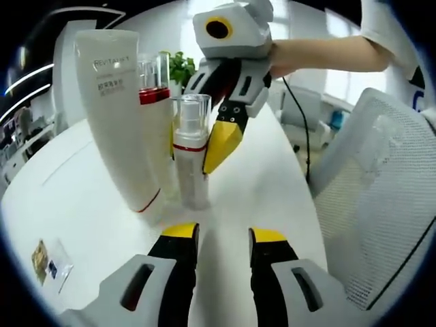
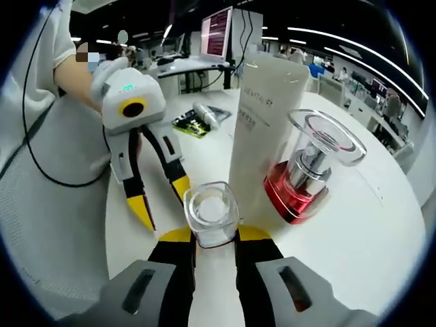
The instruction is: Arrange the skincare products in the storage area until every visible bottle or jar stands upright without overlapping.
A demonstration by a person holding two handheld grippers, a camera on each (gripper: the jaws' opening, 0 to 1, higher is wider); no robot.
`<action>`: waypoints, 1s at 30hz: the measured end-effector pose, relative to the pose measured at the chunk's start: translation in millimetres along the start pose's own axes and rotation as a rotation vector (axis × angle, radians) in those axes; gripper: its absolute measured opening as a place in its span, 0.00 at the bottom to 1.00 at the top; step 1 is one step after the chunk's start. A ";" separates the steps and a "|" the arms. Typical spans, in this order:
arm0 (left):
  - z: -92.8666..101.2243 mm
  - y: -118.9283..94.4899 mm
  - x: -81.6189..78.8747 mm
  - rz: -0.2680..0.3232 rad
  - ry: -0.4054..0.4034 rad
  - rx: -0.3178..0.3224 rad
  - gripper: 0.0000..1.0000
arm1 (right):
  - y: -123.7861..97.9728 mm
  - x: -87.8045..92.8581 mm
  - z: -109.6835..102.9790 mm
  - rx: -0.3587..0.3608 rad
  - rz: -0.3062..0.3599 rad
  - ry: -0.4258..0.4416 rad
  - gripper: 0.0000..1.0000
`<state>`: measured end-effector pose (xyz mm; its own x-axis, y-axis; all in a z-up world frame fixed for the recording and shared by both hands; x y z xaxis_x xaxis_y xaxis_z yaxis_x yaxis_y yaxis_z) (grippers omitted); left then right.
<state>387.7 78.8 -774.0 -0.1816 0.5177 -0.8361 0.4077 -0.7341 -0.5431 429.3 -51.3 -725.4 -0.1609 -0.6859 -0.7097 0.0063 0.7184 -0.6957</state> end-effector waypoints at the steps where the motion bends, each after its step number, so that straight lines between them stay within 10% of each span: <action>1: -0.2 -0.4 -0.4 0.001 -0.001 0.000 0.26 | -0.7 -0.8 0.0 0.006 0.011 0.005 0.22; 30: -6.9 -26.5 -11.2 0.039 -0.064 -0.029 0.31 | -36.3 3.9 -20.1 0.086 0.024 0.084 0.41</action>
<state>385.2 95.5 -749.6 -0.2218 0.4591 -0.8603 0.4410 -0.7396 -0.5084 408.7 -77.6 -700.7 -0.2418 -0.6540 -0.7168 0.0953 0.7192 -0.6883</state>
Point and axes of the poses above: the point that each gripper's makers call its tool centre point, and the gripper's own axes: y roughly forward along the fingers, z roughly to its right, x roughly out of its underside, the point moved 7 cm from there along -y, roughly backward along the fingers, and after that the axes turned 13 degrees about -x, right-handed, at the moved point
